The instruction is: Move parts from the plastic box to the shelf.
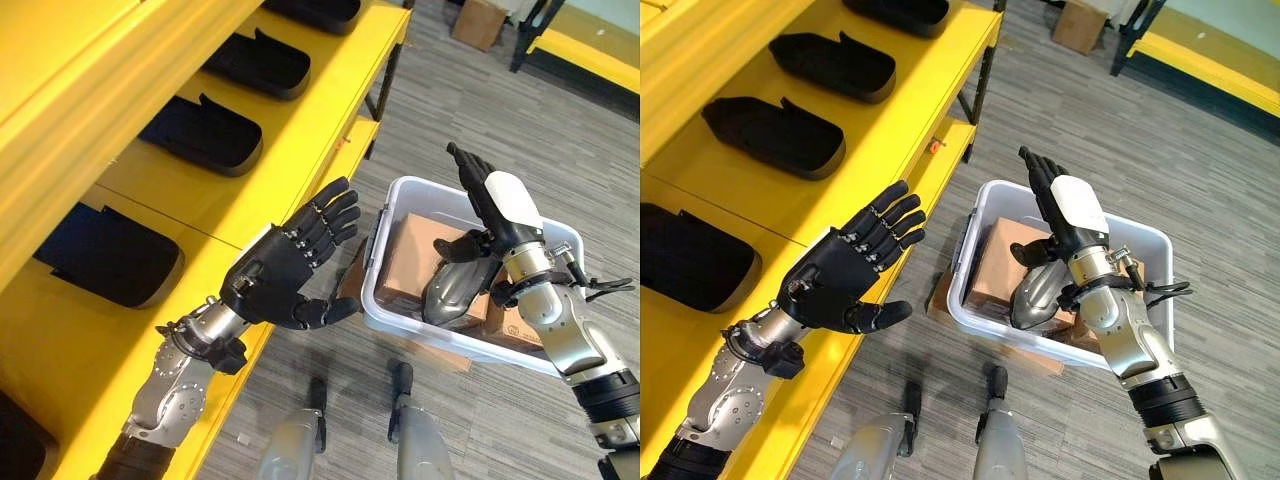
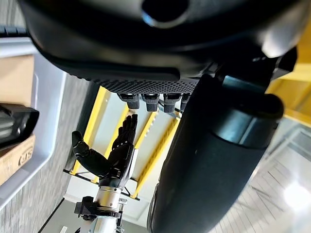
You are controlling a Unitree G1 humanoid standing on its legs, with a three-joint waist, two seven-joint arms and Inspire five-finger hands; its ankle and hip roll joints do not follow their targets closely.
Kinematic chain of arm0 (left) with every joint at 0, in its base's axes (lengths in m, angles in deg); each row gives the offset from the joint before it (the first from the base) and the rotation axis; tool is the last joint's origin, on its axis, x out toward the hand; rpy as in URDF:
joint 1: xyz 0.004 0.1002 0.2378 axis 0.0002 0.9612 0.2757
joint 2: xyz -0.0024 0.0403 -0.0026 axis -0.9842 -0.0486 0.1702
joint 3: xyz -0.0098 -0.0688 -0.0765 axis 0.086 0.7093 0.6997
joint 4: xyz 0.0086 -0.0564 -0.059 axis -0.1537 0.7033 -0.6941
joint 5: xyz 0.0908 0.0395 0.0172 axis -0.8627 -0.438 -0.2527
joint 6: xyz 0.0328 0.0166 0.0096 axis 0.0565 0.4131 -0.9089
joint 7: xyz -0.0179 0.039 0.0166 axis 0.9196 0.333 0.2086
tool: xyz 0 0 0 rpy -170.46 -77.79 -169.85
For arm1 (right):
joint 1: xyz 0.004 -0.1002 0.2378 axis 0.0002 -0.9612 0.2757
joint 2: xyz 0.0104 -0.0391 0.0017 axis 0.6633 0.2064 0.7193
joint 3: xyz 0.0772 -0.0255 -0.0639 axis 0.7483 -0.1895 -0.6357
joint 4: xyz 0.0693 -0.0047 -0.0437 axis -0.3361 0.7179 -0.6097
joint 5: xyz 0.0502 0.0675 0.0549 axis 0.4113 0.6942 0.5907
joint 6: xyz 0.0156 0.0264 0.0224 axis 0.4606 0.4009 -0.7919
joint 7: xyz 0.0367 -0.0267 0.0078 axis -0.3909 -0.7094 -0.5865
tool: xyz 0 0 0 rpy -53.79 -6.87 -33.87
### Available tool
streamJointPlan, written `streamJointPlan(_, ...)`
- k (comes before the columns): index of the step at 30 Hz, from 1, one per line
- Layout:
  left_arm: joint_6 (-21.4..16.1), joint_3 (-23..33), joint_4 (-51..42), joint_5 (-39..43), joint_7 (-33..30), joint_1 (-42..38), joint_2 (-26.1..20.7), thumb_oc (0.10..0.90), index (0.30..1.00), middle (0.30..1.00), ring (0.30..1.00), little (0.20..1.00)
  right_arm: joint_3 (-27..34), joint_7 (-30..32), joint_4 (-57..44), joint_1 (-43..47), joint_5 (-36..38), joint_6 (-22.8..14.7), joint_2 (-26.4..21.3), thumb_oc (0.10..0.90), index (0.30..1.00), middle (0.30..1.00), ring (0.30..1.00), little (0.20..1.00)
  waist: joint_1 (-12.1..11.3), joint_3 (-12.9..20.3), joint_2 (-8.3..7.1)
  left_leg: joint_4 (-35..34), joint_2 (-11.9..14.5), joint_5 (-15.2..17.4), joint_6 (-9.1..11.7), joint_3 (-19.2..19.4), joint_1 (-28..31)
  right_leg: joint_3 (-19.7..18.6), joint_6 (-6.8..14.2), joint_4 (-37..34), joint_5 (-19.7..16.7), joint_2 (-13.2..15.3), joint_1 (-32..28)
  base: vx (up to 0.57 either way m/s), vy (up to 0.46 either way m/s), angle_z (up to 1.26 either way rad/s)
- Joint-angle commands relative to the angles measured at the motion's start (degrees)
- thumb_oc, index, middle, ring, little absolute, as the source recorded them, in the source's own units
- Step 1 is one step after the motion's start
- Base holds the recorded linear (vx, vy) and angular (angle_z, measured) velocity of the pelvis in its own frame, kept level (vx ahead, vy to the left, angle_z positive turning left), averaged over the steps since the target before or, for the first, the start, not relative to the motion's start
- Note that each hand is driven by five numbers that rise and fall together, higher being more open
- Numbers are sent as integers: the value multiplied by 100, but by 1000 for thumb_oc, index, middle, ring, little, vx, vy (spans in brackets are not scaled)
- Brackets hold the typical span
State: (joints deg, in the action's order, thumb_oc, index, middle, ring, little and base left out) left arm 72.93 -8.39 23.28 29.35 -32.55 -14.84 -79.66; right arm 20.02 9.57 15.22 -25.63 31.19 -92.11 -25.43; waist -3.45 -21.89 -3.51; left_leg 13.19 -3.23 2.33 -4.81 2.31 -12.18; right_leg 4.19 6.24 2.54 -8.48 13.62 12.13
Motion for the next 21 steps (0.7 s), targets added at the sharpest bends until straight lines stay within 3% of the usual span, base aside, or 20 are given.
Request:
streamJointPlan(1,-566,74,-836,330,231,-247,175,900,1000,1000,1000,1000,150,-31,-269,987,-124,-238,-674,900,1000,1000,1000,1000,119,280,34,-683,1151,240,718,68,458,180,317,163,360,-16,-243,116,-96,-1)
streamJointPlan(5,-405,102,-876,424,291,-59,287,900,1000,1000,1000,1000,208,-372,-478,849,-66,-89,-954,900,1000,1000,1000,1000,223,384,125,-947,1277,25,821,210,654,260,305,184,571,-56,-409,119,-43,-8)
streamJointPlan(8,-386,52,-891,450,291,65,302,900,1000,1000,1000,1000,255,-424,-500,712,230,295,-1027,900,1000,1000,1000,1000,300,450,167,-1092,1338,-76,872,275,753,256,274,169,628,-66,-477,79,-14,-12)
streamJointPlan(15,-438,22,-865,512,128,33,319,900,1000,1000,1000,1000,449,-164,-276,566,116,896,-734,900,1000,1000,1000,1000,537,422,286,-1153,1433,-82,894,471,837,133,243,199,686,-72,-449,25,8,-16)
streamJointPlan(17,-436,29,-892,468,82,52,325,900,1000,1000,1000,1000,556,-29,-301,418,241,1121,-644,900,1000,1000,1000,1000,598,418,305,-1164,1437,-72,890,525,872,96,248,183,674,-71,-459,22,20,-26)
streamJointPlan(18,-428,33,-921,520,19,61,340,900,1000,1000,1000,1000,678,186,-331,281,838,1342,-541,900,1000,1000,1000,1000,655,413,326,-1183,1439,-69,883,572,901,73,257,176,661,-64,-456,22,26,-20)
streamJointPlan(20,-400,20,-943,490,-69,61,374,900,1000,1000,1000,1000,788,419,-376,171,1015,1372,-405,900,1000,1000,1000,1000,695,414,332,-1198,1445,-67,879,620,942,47,260,168,652,-61,-467,34,18,-22)
streamJointPlan(21,-389,-10,-969,364,-233,33,475,900,1000,1000,1000,1000,954,652,-424,44,1167,1109,-91,900,1000,1000,1000,1000,780,417,366,-1190,1433,-30,865,697,1003,9,260,160,652,-70,-488,35,4,-33)
